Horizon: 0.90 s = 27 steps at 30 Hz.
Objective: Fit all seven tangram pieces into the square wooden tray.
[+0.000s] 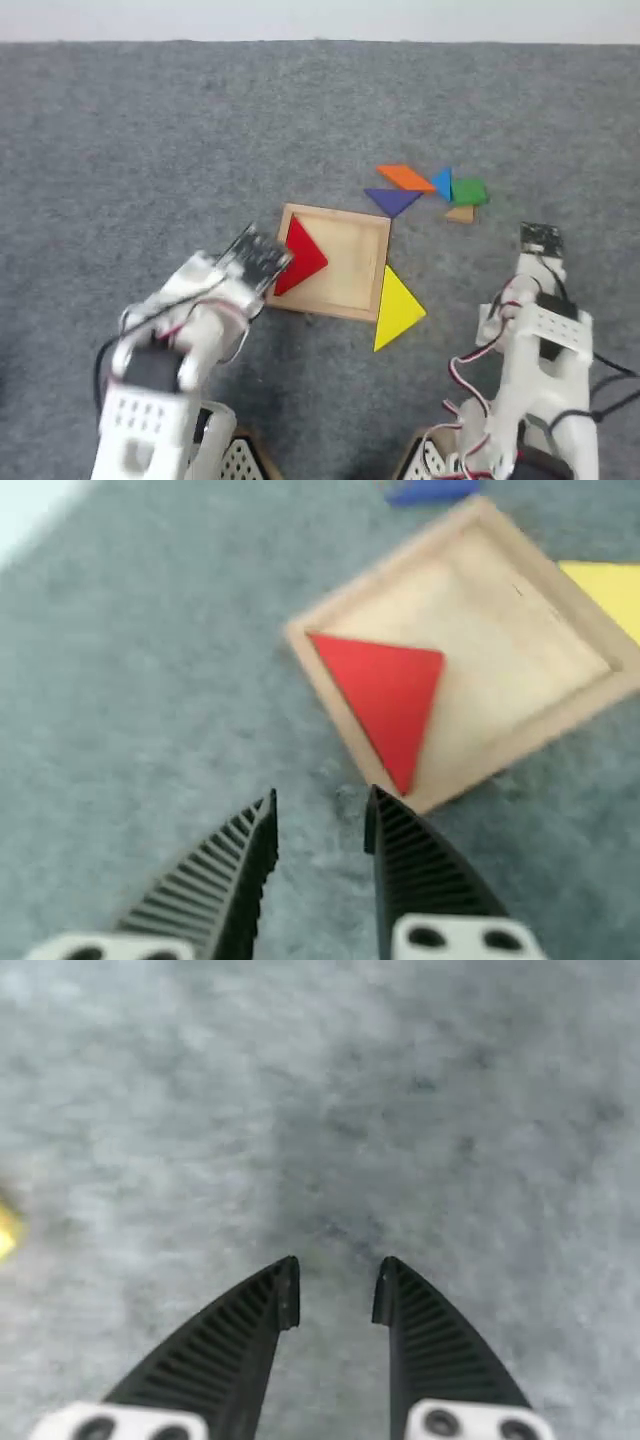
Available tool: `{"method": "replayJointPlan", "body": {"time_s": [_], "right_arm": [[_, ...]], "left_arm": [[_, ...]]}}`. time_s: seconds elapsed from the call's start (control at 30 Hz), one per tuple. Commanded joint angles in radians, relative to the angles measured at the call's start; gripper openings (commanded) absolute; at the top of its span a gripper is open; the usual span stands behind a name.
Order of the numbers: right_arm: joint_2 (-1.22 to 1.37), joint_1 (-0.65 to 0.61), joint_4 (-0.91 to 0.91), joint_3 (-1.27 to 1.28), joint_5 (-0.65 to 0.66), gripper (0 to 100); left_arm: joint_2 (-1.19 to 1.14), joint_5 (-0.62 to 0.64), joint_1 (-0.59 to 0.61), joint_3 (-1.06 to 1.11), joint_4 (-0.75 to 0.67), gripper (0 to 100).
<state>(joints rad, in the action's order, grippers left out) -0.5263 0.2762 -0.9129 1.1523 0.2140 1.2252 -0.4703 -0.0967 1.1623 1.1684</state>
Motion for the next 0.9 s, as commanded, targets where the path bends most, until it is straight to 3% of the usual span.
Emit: {"method": "replayJointPlan", "body": {"time_s": [0.0,0.1,0.27,0.37,0.77,0.87], "right_arm": [[0.004,-0.151,-0.097,-0.15,-0.063,14.5],[0.005,-0.337,-0.2,-0.279,-0.124,16.4],[0.005,-0.69,-0.173,-0.315,-0.227,22.9],[0.007,-0.823,-0.165,-0.31,-0.236,23.4],[0.348,-0.835,-0.019,-0.284,-0.239,23.4],[0.384,-0.776,-0.03,-0.298,-0.238,23.2]], "left_arm": [[-0.353,0.245,-0.002,-0.116,-0.192,14],[-0.477,0.417,0.064,-0.142,-0.284,14],[-0.546,0.433,0.229,-0.145,-0.333,14],[-0.546,0.433,0.29,-0.145,-0.341,14],[-0.545,0.433,0.327,-0.145,-0.365,14],[-0.545,0.433,0.327,-0.145,-0.365,14]]}}
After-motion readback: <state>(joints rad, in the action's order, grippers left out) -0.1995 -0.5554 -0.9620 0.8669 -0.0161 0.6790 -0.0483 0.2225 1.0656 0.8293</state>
